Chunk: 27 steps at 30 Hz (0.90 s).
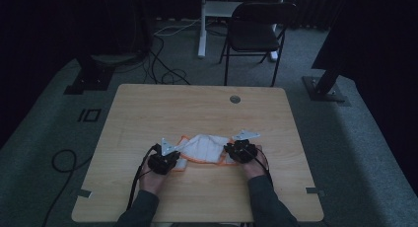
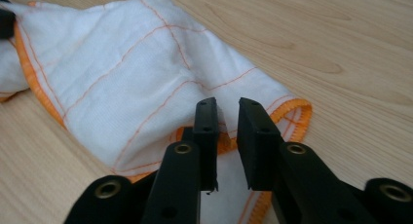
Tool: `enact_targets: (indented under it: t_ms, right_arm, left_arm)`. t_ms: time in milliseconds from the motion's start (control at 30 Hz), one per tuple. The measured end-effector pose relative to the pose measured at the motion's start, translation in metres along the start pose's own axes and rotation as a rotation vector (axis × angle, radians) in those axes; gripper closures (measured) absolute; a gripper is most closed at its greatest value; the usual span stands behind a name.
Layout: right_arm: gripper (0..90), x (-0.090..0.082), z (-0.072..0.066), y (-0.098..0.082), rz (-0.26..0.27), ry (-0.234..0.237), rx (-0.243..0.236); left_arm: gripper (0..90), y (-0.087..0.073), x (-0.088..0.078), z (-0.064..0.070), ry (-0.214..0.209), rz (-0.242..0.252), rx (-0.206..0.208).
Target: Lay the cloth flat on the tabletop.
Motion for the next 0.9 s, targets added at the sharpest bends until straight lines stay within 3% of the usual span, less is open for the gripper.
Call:
enact_targets:
  t_ms: [233, 367, 500, 667, 900]
  right_arm:
    - [72.5, 0.007, -0.006, 0.008, -0.004, -0.01, -0.027]
    - [69.9, 0.003, -0.012, 0.011, 0.015, 0.002, -0.045]
    - [79.1, -0.01, -0.024, 0.01, 0.048, 0.026, -0.069]
    - [81.6, -0.011, -0.038, 0.0, 0.018, 0.045, -0.122]
    - [65.6, 0.007, -0.042, -0.013, -0.024, 0.067, -0.069]
  left_arm:
    - [86.3, 0.003, -0.005, -0.018, 0.044, 0.02, -0.039]
    - [86.3, 0.002, -0.007, -0.022, 0.048, 0.019, -0.05]
    - [86.2, 0.0, -0.005, -0.021, 0.05, 0.014, -0.046]
    - [86.1, 0.0, -0.004, -0.02, 0.05, 0.017, -0.048]
    - [86.0, 0.0, -0.005, -0.02, 0.046, 0.017, -0.048]
Point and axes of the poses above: each handheld gripper's, and its own axes: x roughly forward along the jaws, y roughly out of its top, z roughly to its right, the point moved 6 cm from there along x, roughly forward along the jaws, and after that the axes turned 4 degrees about -x, right-handed, at the moved point
